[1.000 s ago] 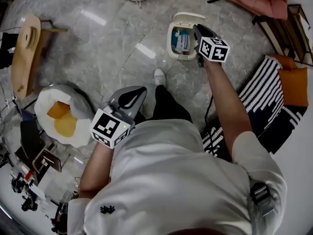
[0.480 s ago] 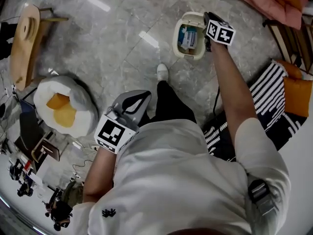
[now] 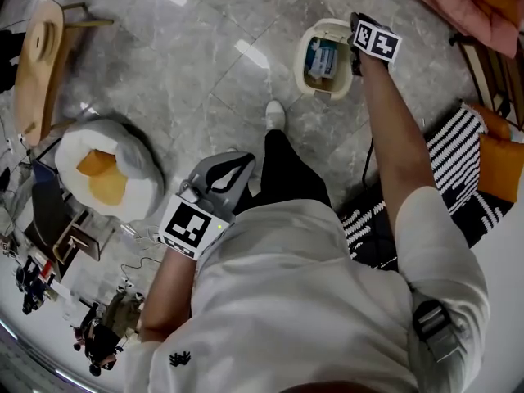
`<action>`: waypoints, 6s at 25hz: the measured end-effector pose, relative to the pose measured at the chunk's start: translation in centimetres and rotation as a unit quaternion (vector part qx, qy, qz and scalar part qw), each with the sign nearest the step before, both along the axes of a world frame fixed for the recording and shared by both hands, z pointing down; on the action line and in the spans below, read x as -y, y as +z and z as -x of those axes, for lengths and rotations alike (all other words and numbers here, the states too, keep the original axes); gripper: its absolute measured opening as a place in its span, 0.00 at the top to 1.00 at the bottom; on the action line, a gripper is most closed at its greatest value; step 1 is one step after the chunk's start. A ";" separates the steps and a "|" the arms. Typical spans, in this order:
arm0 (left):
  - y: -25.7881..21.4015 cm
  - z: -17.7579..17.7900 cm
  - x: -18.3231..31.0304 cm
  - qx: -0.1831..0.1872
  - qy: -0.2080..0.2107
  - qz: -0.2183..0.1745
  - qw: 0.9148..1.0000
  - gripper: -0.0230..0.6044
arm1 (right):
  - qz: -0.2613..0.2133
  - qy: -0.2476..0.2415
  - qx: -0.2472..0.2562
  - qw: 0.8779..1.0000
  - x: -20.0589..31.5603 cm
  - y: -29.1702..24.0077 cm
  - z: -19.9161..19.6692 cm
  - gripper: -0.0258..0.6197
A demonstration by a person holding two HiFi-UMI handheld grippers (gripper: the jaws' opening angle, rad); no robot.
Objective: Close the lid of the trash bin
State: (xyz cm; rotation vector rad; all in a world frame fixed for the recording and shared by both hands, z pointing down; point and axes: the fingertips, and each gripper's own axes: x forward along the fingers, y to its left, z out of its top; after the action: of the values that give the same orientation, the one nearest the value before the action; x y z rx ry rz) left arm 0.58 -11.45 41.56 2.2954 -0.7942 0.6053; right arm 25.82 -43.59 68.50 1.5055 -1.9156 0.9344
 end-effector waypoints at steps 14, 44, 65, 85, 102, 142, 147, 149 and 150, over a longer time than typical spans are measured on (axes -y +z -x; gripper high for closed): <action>0.2 0.1 0.5 -0.004 0.005 0.026 1.000 0.87 | 0.026 0.003 -0.017 1.000 -1.3 1.4 -0.3 0.89; 0.8 1.6 -2.6 -0.019 0.030 -0.006 0.999 0.87 | 0.072 0.003 -0.033 0.997 -12.4 3.8 0.2 0.89; 1.9 0.8 -5.7 -0.016 0.028 0.042 0.999 0.87 | 0.105 -0.011 -0.038 0.994 -18.6 7.5 1.1 0.89; 4.9 0.5 -6.7 -0.010 0.028 0.074 0.997 0.87 | 0.156 -0.020 -0.037 0.987 -23.2 14.0 1.4 0.89; 7.8 0.9 -5.0 -0.008 0.021 0.094 0.995 0.87 | 0.196 -0.045 -0.040 0.979 -24.8 19.3 1.4 0.90; 4.6 2.2 -6.7 -0.028 0.047 0.038 0.998 0.87 | 0.181 -0.079 -0.030 0.980 -30.2 13.7 4.5 0.92; 1.4 3.4 -10.0 -0.049 0.075 -0.002 0.996 0.87 | 0.138 -0.060 -0.021 0.988 -33.7 7.5 5.7 0.92; -0.1 3.8 -11.6 -0.058 0.083 -0.017 0.995 0.87 | 0.117 -0.058 -0.019 0.991 -35.5 4.7 6.5 0.92; -0.9 4.0 -12.4 -0.062 0.086 -0.025 0.994 0.87 | 0.104 -0.059 -0.017 0.993 -36.3 3.2 7.0 0.92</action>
State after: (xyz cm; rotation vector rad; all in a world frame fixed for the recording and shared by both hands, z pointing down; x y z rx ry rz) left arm -3.42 0.90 40.70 2.4371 -0.5630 0.5165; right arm 18.78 -7.29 71.66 1.2662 -1.8018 1.0133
